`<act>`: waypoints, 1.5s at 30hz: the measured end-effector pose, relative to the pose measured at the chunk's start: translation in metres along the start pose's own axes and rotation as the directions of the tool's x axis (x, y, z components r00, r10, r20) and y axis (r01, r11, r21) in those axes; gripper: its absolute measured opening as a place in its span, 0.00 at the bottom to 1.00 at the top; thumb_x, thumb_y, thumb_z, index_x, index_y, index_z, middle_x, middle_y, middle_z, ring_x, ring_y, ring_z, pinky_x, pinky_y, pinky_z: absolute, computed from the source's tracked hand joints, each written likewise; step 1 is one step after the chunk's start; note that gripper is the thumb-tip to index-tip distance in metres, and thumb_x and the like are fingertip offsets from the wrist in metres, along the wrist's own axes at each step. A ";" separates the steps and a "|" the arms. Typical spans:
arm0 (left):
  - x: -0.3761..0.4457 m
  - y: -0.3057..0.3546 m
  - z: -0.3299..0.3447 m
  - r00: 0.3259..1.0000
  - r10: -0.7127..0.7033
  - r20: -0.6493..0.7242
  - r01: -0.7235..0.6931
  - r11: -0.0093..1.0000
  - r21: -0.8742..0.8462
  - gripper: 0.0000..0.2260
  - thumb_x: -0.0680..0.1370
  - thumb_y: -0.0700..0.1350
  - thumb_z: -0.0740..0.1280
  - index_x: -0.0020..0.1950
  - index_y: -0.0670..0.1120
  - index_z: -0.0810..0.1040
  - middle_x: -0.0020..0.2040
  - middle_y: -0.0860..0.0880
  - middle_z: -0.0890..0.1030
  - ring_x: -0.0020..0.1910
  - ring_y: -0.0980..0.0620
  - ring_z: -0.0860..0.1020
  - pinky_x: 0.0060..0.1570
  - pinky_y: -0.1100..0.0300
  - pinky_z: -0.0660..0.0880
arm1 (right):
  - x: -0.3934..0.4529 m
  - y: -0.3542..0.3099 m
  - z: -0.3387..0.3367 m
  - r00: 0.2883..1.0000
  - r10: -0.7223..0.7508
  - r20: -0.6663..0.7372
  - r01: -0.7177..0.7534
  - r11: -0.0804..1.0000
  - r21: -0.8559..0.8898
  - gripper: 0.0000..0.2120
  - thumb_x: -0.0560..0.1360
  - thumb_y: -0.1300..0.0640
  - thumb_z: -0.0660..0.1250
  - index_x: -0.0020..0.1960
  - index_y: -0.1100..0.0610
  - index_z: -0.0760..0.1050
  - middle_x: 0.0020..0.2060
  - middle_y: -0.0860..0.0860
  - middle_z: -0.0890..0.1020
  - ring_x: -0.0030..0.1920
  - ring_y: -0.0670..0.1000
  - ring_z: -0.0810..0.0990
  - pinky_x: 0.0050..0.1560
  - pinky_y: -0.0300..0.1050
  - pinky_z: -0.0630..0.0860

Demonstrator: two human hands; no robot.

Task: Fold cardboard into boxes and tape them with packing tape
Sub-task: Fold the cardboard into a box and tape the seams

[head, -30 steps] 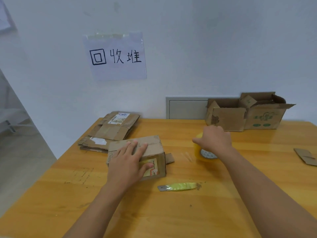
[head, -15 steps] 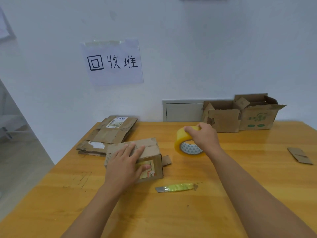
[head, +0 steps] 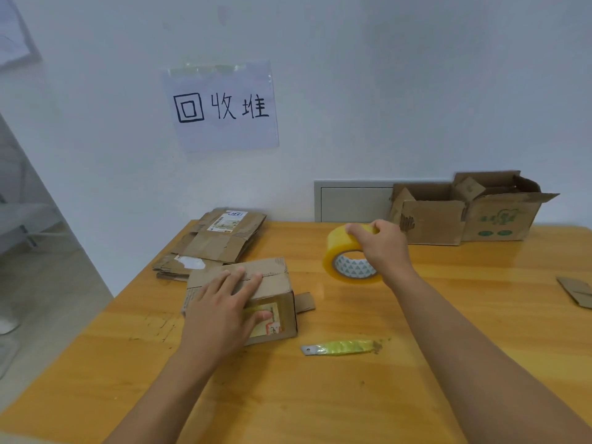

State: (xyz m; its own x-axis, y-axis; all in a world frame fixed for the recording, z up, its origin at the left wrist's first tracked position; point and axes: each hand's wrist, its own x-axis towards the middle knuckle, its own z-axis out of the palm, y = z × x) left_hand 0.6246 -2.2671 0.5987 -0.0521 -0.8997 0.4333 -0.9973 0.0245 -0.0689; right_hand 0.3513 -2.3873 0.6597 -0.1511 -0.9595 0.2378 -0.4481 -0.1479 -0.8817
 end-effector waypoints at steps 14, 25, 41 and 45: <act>-0.001 -0.024 0.007 0.999 0.046 0.004 -0.046 0.997 0.059 0.42 0.63 0.71 0.73 0.73 0.54 0.71 0.70 0.51 0.76 0.69 0.46 0.75 0.61 0.38 0.73 | -0.005 -0.032 0.006 0.997 -0.047 -0.059 0.058 0.978 0.200 0.21 0.74 0.44 0.70 0.34 0.53 0.64 0.30 0.49 0.64 0.33 0.50 0.64 0.36 0.49 0.61; 0.028 0.023 0.008 0.993 0.082 0.082 -0.078 0.996 -0.052 0.41 0.72 0.71 0.64 0.79 0.52 0.59 0.79 0.52 0.62 0.78 0.48 0.59 0.74 0.48 0.59 | 0.004 -0.123 -0.052 0.978 -0.177 -0.108 0.201 0.938 0.284 0.24 0.72 0.44 0.71 0.31 0.50 0.58 0.25 0.44 0.59 0.30 0.49 0.59 0.34 0.48 0.58; 0.076 0.098 0.000 0.966 0.233 0.109 -0.180 0.914 -0.363 0.30 0.78 0.63 0.61 0.76 0.52 0.61 0.74 0.57 0.61 0.67 0.53 0.69 0.57 0.57 0.71 | 0.013 -0.086 -0.059 0.994 -0.084 0.066 0.032 0.825 0.565 0.42 0.61 0.37 0.74 0.56 0.73 0.71 0.43 0.56 0.73 0.42 0.57 0.73 0.44 0.56 0.71; 0.079 0.097 -0.004 0.967 0.207 0.150 -0.127 0.900 -0.417 0.31 0.79 0.63 0.59 0.78 0.51 0.59 0.72 0.57 0.62 0.64 0.53 0.71 0.52 0.57 0.73 | 0.013 -0.083 -0.052 0.991 -0.096 0.091 0.020 0.789 0.615 0.36 0.71 0.44 0.72 0.63 0.72 0.70 0.43 0.58 0.76 0.43 0.57 0.77 0.46 0.54 0.74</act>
State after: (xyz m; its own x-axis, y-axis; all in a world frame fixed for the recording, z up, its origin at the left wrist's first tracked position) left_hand 0.5237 -2.3347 0.6297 -0.2488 -0.9303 0.2695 -0.9122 0.3186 0.2578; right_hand 0.3402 -2.3750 0.7569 -0.0266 -0.9586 0.2835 0.1852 -0.2834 -0.9410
